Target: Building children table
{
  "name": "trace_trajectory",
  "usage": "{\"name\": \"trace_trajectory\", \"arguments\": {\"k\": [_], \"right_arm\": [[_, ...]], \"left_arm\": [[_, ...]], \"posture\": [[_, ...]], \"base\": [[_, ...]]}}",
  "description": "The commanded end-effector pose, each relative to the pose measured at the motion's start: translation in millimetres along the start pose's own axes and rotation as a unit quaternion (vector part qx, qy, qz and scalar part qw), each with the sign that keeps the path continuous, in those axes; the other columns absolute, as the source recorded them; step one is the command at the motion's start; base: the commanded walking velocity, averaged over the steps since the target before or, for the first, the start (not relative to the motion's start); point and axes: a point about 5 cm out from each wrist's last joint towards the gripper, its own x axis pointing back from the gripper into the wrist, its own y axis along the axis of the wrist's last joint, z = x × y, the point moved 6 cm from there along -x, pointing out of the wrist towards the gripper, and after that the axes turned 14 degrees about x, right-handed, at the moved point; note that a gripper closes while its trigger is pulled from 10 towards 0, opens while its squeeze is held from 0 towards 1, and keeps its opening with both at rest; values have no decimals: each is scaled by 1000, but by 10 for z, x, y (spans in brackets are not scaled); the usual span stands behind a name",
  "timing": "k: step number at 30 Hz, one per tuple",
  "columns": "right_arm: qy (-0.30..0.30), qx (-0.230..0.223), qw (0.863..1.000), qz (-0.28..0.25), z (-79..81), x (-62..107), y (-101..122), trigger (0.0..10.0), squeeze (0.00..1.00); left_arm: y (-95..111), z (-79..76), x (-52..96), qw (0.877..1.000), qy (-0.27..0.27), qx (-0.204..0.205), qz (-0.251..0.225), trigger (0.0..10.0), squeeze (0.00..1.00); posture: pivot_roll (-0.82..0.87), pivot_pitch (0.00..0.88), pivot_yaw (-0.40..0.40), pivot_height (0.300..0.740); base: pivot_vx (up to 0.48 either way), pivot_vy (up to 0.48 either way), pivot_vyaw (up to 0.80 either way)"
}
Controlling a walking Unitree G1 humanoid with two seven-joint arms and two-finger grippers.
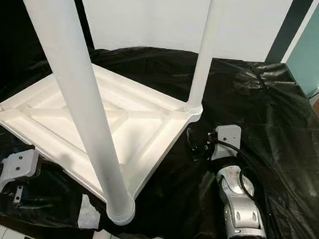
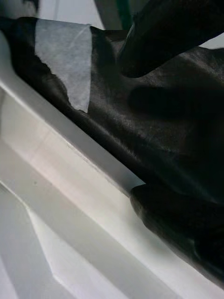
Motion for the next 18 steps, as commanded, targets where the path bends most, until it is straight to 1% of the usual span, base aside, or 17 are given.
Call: {"name": "trace_trajectory", "arguments": {"k": [1, 2, 3, 4, 6, 7, 8, 9, 10, 11, 12, 13, 16, 17, 18], "right_arm": [[1, 1, 1000, 8, 10, 21, -17, 10000, 0], [-1, 1, 1000, 9, 11, 21, -15, 10000, 0], [-1, 1, 1000, 9, 11, 21, -15, 10000, 0], [-2, 2, 1000, 10, 15, 21, -14, 10000, 0], [-2, 2, 1000, 10, 15, 21, -14, 10000, 0], [-4, 2, 1000, 11, 19, 26, -14, 10000, 0], [-4, 2, 1000, 12, 28, 36, -11, 10000, 0], [-4, 2, 1000, 12, 28, 36, -11, 10000, 0], [-4, 0, 1000, 13, 42, 49, -6, 10000, 0], [1, -3, 1000, 12, 69, 66, 2, 10000, 0], [1, -3, 1000, 12, 69, 66, 2, 10000, 0], [4, -6, 1000, 11, 89, 78, 8, 10000, 0], [51, -17, 999, -1, 270, 143, 69, 10000, 0], [51, -17, 999, -1, 270, 143, 69, 10000, 0], [64, -22, 998, -6, 324, 166, 96, 10000, 0]], "left_arm": [[-11, -15, -48, 1000, -11, -15, 9, 10000, 0], [30, 34, -80, 1000, -2, -20, 2, 10000, 0], [30, 34, -80, 1000, -2, -20, 2, 10000, 0], [78, 101, -107, 1000, 11, -25, -5, 10000, 0], [78, 101, -107, 1000, 11, -25, -5, 10000, 0], [108, 154, -110, 999, 20, -26, -8, 10000, 0], [145, 214, -104, 999, 31, -31, -11, 10000, 0], [145, 214, -104, 999, 31, -31, -11, 10000, 0], [199, 293, -85, 998, 47, -32, -20, 10000, 0], [251, 341, -56, 997, 57, -41, -26, 10000, 0], [251, 341, -56, 997, 57, -41, -26, 10000, 0], [285, 367, -35, 996, 63, -48, -30, 10000, 0], [343, 426, 23, 995, 73, -50, -38, 10000, 0], [343, 426, 23, 995, 73, -50, -38, 10000, 0], [349, 444, 37, 995, 77, -53, -40, 10000, 0]], "posture": [[-25, 17, 51, 740], [-27, 17, 53, 740], [-27, 17, 53, 740], [-33, 18, 58, 740], [-33, 18, 58, 740], [-40, 19, 64, 740], [-41, 21, 67, 740], [-41, 21, 67, 740], [-46, 23, 72, 740], [-48, 23, 72, 740], [-48, 23, 72, 740], [-49, 27, 75, 740], [-51, 31, 76, 740], [-51, 31, 76, 740], [-52, 33, 76, 740]], "base": [[0, 0, 0], [0, 0, 0], [0, 0, 0], [0, 0, 0], [0, 0, 0], [0, 0, 0], [0, 0, 0], [0, 0, 0], [0, 0, 0], [0, 0, 0], [0, 0, 0], [0, 0, 0], [0, 0, 0], [0, 0, 0], [0, 0, 0]]}}
